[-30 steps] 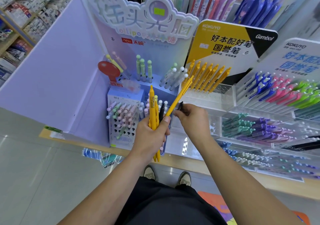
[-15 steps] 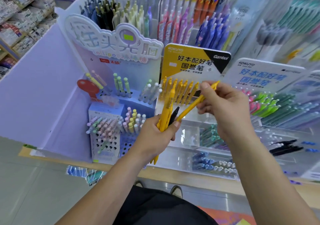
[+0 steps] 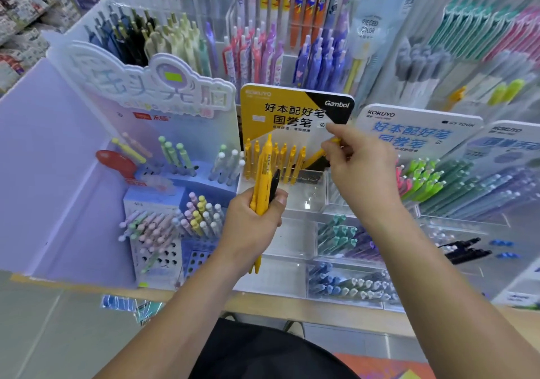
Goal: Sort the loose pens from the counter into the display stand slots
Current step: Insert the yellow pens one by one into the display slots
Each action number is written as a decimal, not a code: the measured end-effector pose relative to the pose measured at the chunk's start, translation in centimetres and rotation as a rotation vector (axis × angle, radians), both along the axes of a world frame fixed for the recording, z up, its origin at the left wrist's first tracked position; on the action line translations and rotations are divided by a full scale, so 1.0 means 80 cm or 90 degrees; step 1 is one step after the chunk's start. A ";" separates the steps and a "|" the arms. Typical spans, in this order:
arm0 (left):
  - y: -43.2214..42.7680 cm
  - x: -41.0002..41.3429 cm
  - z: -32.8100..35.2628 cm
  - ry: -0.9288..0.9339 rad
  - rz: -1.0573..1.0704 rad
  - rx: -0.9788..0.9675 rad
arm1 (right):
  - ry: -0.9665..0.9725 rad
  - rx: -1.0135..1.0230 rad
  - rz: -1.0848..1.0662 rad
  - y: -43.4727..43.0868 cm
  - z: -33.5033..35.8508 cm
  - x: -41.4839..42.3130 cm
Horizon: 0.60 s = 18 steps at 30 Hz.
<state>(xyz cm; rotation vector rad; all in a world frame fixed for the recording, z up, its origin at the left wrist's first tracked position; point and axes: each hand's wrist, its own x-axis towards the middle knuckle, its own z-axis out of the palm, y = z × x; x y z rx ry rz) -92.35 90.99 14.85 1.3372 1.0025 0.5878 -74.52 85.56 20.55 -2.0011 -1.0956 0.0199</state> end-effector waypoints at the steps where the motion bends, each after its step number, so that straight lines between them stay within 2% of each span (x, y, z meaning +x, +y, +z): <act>1: 0.000 0.000 0.000 0.000 0.000 -0.001 | -0.004 -0.004 0.004 0.002 -0.003 -0.001; 10: 0.010 -0.004 -0.002 -0.005 0.004 -0.012 | -0.145 -0.045 0.032 0.010 -0.009 0.002; 18: 0.015 -0.002 -0.003 -0.026 -0.021 -0.016 | -0.038 -0.056 -0.011 0.016 0.001 -0.002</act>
